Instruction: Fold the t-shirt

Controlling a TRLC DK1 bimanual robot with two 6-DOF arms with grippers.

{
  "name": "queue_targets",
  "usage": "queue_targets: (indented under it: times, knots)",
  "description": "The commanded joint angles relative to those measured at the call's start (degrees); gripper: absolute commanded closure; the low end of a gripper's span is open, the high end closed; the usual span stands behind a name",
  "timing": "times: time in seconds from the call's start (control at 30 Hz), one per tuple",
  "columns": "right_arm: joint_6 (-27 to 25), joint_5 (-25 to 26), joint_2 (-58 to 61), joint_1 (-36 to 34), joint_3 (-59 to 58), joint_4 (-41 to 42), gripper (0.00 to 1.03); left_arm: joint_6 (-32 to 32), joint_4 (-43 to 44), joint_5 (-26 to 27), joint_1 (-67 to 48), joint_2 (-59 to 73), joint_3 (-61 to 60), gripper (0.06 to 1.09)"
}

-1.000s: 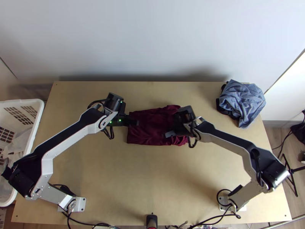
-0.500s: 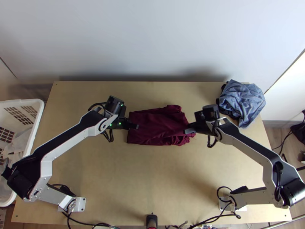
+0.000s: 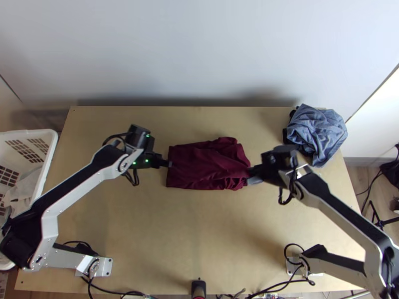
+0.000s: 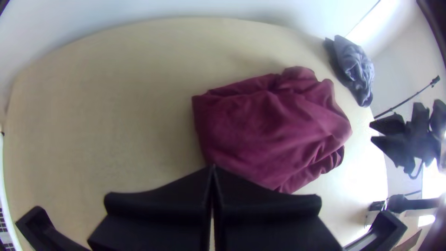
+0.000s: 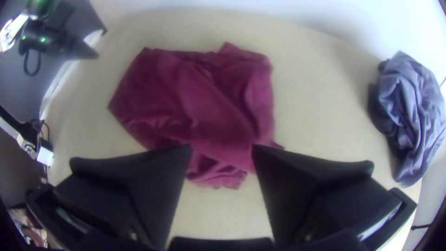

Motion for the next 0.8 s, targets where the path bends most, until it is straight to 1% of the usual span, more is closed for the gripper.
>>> queue_targets:
  times: [0.0, 0.07, 0.13, 0.2, 0.27, 0.33, 0.4, 0.43, 0.47, 0.53, 0.6, 0.7, 0.77]
  knots:
    - [-1.9, 7.9, -4.3, 15.6, 4.0, -6.5, 0.11, 0.9, -0.7, 0.1, 4.7, -3.7, -2.1, 1.04]
    - [-4.4, 10.8, -3.3, 19.3, 4.0, -7.8, 0.05, 0.9, -0.7, 0.1, 5.7, -4.5, -2.8, 1.04]
    - [-7.8, 13.5, -2.0, 22.1, 3.4, -8.3, 0.05, 0.9, -0.7, 0.1, 6.4, -5.3, -3.6, 1.03]
    - [-10.2, 15.5, -0.6, 24.0, 3.0, -8.3, 0.05, 0.8, -0.7, 0.1, 6.9, -6.2, -4.7, 1.03]
    - [-14.3, 18.5, 0.6, 26.0, 2.0, -8.2, 0.05, 0.4, -0.7, 0.2, 7.4, -7.2, -5.8, 1.03]
    - [-19.2, 24.3, 1.9, 28.2, 0.3, -4.8, 0.05, 0.4, -0.7, 0.1, 7.8, -8.9, -7.1, 1.03]
    - [-22.0, 26.0, 3.0, 28.7, -0.5, -2.9, 0.05, 0.4, -0.7, 0.1, 8.1, -11.5, -8.3, 1.02]
    - [-24.1, 27.2, 3.5, 28.7, -1.5, -2.4, 0.05, 0.3, -0.7, 0.2, 8.6, -12.9, -8.7, 1.02]
    - [-27.1, 29.0, 3.8, 28.7, -3.3, 0.0, 0.05, 0.0, -0.7, 0.2, 8.8, -14.1, -9.0, 1.02]
    - [-32.8, 30.0, 4.3, 28.1, -6.9, 5.2, 0.05, -0.7, -0.7, 0.3, 9.2, -15.9, -9.5, 1.02]
    - [-36.5, 30.1, 5.6, 27.3, -9.1, 8.1, 0.05, -1.1, -1.5, 0.3, 9.1, -17.4, -9.6, 1.02]
    - [-38.5, 30.1, 8.5, 27.3, -9.8, 9.9, 0.05, -1.3, -2.1, 0.3, 9.0, -19.7, -10.3, 1.02]
    - [-40.8, 30.2, 10.2, 27.5, -10.3, 12.3, 0.05, -1.3, -2.3, 0.3, 9.1, -21.5, -11.1, 1.02]
